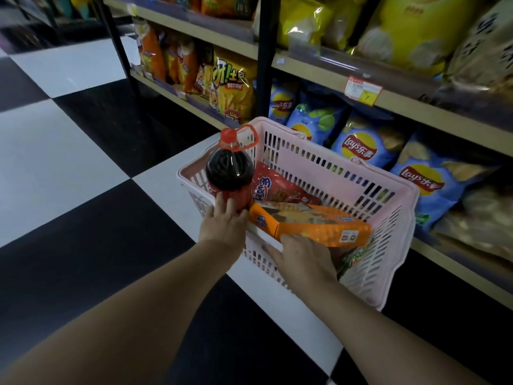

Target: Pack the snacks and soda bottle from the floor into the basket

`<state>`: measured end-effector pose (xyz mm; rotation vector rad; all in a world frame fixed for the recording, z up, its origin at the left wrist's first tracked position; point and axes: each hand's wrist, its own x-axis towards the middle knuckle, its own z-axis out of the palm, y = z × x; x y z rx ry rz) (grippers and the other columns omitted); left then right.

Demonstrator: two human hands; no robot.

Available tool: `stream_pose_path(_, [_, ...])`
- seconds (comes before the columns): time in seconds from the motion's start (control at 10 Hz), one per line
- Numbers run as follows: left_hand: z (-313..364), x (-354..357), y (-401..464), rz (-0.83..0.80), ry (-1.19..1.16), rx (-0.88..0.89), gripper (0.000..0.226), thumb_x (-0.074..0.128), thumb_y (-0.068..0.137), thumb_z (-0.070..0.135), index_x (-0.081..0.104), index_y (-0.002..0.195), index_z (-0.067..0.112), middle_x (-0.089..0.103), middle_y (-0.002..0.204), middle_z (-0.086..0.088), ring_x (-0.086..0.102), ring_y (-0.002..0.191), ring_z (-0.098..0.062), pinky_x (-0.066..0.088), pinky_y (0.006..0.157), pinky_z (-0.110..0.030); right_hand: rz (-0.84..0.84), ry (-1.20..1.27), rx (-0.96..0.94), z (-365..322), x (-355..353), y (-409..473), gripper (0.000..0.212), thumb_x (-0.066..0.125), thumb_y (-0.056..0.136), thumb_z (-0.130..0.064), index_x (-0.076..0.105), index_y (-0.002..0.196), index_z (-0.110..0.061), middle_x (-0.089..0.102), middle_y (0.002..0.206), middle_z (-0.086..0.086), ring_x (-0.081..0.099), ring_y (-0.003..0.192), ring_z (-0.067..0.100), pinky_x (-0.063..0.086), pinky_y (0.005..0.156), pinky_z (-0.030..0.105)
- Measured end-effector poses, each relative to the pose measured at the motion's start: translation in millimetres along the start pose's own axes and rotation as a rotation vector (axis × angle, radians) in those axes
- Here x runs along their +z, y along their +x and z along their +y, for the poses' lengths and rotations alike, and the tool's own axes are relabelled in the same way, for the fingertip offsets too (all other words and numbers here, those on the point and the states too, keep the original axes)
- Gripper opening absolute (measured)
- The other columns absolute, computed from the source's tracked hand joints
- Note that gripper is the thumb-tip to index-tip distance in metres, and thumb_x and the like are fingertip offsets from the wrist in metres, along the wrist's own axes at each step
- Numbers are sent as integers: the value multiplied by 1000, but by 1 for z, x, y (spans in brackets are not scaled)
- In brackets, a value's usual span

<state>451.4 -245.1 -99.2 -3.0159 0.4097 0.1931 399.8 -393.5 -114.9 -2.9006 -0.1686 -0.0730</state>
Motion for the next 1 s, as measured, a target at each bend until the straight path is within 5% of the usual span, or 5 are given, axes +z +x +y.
stream_pose_path(0.2, [-8, 1, 8, -36, -12, 56, 52, 52, 87, 13, 29, 133, 21, 25, 145, -13, -4, 143, -40, 13, 116, -58, -43, 85, 58, 2, -2, 2, 40, 42, 91, -54, 40, 70, -20, 30, 57, -8, 33, 52, 13, 15, 43, 27])
stream_pose_path(0.6, [-22, -1, -10, -4, -39, 82, 67, 39, 96, 24, -5, 146, 27, -13, 158, -10, -16, 143, -33, 4, 119, -52, 8, 93, 77, -4, -5, -2, 45, 42, 81, -68, 47, 75, -23, 55, 77, -5, 51, 68, 15, 34, 55, 29])
stream_pose_path(0.8, [-51, -17, -45, -30, -89, 14, 63, 36, 98, 28, -3, 147, 24, 7, 158, -13, 5, 145, -31, 14, 118, -48, 31, 37, 38, -13, -15, -9, 37, 45, 89, -49, 49, 107, -18, 57, 106, 5, 56, 93, 25, 50, 70, 38])
stream_pose_path(1.0, [-113, -16, -116, -113, -119, -131, 55, 35, 97, 30, 11, 146, 22, 27, 150, -11, 29, 135, -29, 32, 108, -42, 22, -27, -110, -67, -25, -17, 43, 46, 89, -35, 41, 128, -18, 46, 128, 4, 46, 116, 23, 44, 86, 34])
